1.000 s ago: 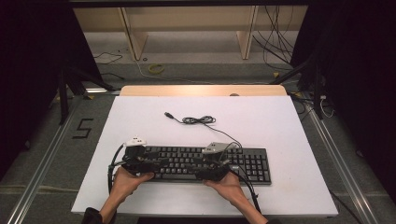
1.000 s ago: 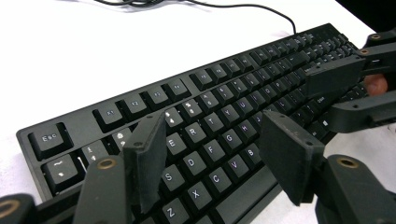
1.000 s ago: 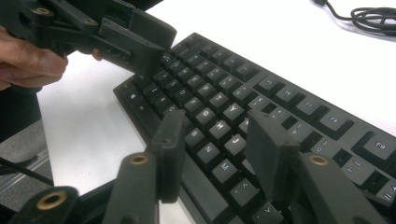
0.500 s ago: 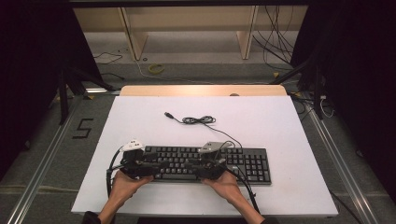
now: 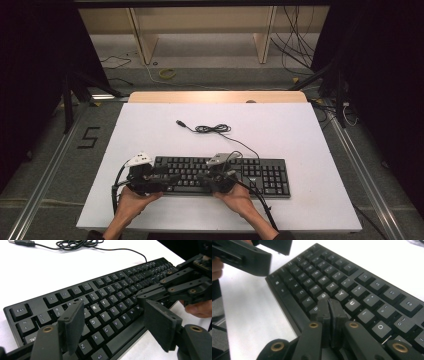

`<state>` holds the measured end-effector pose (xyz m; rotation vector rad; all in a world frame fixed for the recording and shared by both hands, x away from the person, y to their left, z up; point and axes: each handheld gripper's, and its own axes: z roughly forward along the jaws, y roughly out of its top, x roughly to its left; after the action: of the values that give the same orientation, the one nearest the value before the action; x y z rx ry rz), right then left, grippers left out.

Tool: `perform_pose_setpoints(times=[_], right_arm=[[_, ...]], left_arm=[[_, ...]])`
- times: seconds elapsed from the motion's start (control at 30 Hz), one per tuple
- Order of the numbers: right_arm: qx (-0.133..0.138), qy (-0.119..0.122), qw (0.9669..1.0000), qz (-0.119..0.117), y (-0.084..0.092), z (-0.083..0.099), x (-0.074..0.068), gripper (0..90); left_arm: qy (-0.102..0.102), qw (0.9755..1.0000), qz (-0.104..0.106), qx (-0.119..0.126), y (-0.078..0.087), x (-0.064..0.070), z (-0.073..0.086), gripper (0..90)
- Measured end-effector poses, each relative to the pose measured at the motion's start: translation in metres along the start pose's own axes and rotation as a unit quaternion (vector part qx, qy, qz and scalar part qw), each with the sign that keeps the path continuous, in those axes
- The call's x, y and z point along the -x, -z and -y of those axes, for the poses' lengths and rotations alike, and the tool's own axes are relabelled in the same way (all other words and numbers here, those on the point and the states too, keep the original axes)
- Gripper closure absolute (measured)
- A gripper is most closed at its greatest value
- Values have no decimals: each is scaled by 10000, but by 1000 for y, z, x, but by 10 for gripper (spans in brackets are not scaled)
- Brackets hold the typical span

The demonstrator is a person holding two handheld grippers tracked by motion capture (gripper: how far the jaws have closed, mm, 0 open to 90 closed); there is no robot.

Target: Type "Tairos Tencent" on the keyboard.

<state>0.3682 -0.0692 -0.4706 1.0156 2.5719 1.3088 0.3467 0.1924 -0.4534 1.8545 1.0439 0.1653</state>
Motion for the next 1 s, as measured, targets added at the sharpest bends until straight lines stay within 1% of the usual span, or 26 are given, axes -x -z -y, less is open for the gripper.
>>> perform_pose_setpoints(times=[0.07,0.13,0.4,0.67,0.73,0.87,1.0], right_arm=[[-37,26,10000,37,-2,0,0,892],[-67,5,10000,37,-4,1,0,894],[-150,72,9999,6,-10,2,-3,900],[-230,86,9997,78,-14,3,-1,900],[-300,121,9994,112,-15,4,-2,900],[-308,169,9992,182,-16,5,-4,900],[-303,148,9993,186,-16,5,-4,900]], left_arm=[[-8,10000,-7,14,0,1,1,330],[-5,10000,-3,17,2,1,2,329],[17,10000,-36,27,5,-1,4,329],[15,10000,-47,6,5,-2,4,328],[18,10000,-45,9,5,-2,5,328],[37,10000,-49,3,5,-3,5,328],[22,10000,-51,9,5,-3,5,327]])
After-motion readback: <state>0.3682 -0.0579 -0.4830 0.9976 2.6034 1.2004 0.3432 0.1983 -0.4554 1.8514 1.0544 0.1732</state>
